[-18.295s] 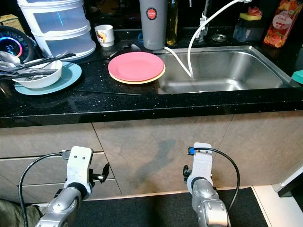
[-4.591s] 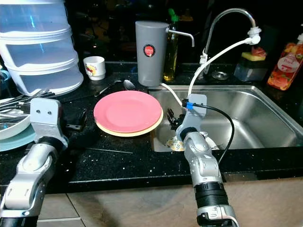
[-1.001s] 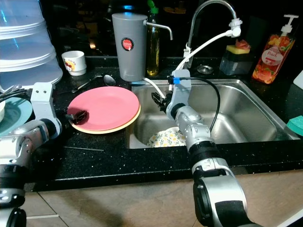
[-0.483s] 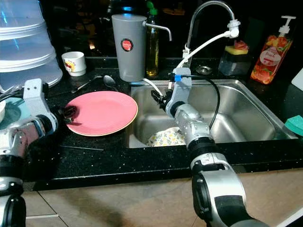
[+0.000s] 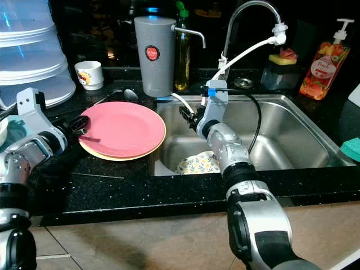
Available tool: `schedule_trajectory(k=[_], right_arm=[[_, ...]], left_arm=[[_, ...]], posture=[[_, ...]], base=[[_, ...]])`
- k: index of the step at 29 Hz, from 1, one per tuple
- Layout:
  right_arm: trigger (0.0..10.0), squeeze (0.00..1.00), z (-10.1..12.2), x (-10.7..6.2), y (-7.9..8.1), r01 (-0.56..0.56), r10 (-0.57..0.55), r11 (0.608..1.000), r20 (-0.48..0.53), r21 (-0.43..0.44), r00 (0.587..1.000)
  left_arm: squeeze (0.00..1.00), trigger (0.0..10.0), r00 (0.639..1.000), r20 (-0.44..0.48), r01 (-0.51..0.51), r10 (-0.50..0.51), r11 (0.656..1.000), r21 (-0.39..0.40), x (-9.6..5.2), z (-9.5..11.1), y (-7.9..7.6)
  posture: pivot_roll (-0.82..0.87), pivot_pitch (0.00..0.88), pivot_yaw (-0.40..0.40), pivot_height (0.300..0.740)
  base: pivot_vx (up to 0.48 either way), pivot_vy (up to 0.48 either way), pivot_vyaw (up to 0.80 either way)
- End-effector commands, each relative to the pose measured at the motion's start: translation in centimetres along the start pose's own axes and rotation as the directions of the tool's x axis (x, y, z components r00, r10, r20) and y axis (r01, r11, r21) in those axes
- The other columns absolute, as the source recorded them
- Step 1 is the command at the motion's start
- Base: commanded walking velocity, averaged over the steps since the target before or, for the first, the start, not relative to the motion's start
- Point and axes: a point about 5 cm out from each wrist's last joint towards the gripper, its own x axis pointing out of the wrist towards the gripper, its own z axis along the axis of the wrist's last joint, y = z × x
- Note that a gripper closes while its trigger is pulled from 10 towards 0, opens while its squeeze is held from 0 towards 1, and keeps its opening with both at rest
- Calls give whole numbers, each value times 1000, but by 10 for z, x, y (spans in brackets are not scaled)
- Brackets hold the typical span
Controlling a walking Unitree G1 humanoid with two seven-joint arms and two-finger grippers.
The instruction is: Kitchen organization
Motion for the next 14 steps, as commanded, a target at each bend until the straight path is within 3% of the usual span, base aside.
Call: schedule_trajectory(k=[1,3,5,8,14], right_arm=[[10000,0,2,2,1,-1,0,1000,10,22,1000],[10000,0,3,2,2,-2,2,1000,15,26,1000],[10000,0,3,2,2,-2,2,1000,15,26,1000],[10000,0,3,4,6,-14,13,998,20,55,1000],[10000,0,4,4,7,-18,16,996,30,82,999]], left_arm=[[0,0,993,76,97,-95,995,-31,0,11,-12],[0,0,975,124,195,-185,978,-76,-1,14,-21],[0,0,975,124,195,-185,978,-76,-1,14,-21],[0,0,955,149,276,-257,954,-121,-6,12,-28],[0,0,949,155,295,-276,948,-117,-9,10,-28]], posture=[[93,40,-28,740],[92,38,-28,740],[92,38,-28,740],[91,37,-27,740],[90,37,-29,740]], base=[[0,0,0],[0,0,0],[0,0,0],[0,0,0],[0,0,0]])
